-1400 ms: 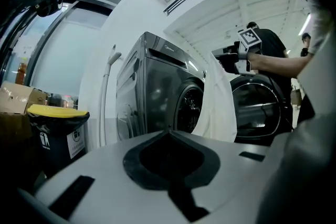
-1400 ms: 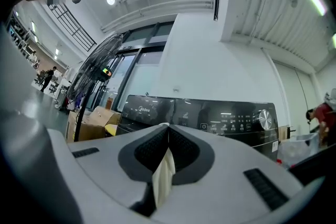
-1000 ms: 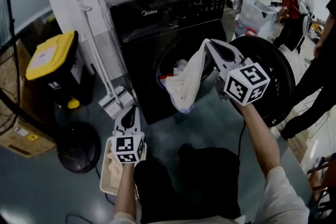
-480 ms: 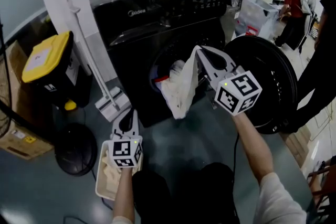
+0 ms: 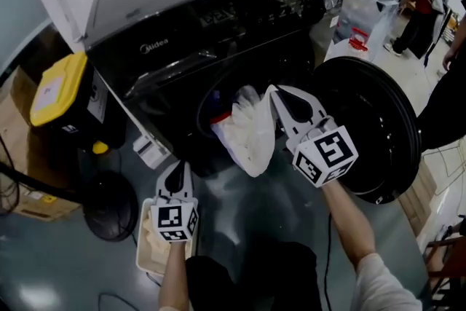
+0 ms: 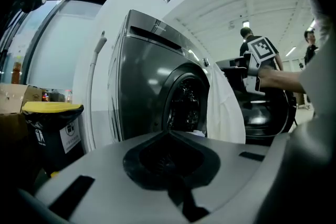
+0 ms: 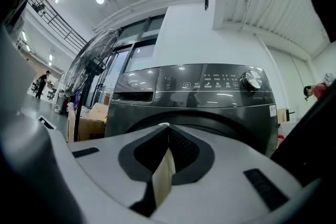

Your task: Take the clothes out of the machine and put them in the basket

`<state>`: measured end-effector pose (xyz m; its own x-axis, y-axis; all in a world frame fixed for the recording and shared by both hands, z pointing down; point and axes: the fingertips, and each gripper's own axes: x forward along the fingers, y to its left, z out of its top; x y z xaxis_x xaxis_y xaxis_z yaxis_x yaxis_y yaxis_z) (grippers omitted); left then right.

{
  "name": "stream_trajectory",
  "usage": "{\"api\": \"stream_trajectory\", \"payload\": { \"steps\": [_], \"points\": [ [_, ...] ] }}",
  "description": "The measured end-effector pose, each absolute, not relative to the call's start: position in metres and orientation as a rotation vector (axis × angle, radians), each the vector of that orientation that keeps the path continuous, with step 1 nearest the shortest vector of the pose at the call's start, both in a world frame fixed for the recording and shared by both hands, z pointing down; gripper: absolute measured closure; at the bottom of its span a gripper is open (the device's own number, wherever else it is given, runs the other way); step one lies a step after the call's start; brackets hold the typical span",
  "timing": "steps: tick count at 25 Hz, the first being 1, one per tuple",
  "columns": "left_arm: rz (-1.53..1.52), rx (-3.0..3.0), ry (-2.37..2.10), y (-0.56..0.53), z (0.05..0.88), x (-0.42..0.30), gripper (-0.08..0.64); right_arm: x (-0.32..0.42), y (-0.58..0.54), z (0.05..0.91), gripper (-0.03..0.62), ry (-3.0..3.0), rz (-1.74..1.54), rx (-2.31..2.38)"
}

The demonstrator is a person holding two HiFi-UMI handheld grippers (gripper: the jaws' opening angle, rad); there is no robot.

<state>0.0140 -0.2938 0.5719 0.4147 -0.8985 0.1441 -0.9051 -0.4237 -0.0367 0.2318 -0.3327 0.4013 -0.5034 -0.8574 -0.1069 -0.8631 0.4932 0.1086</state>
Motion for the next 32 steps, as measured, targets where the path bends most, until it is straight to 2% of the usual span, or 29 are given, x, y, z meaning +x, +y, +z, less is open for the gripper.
{"api": "stream_trajectory", "payload": {
  "steps": [16, 32],
  "points": [
    [0.291, 2.481, -1.608, -0.263, 0.379, 0.024, 0.541, 0.219, -0.301, 0.274, 0.566, 2.773, -0.076, -1.553],
    [0.273, 2.487, -1.611, -0.213, 0.167, 0.017, 0.541, 0.205, -0.234, 0.056, 0.566, 2.769, -0.067, -1.531]
  ]
}}
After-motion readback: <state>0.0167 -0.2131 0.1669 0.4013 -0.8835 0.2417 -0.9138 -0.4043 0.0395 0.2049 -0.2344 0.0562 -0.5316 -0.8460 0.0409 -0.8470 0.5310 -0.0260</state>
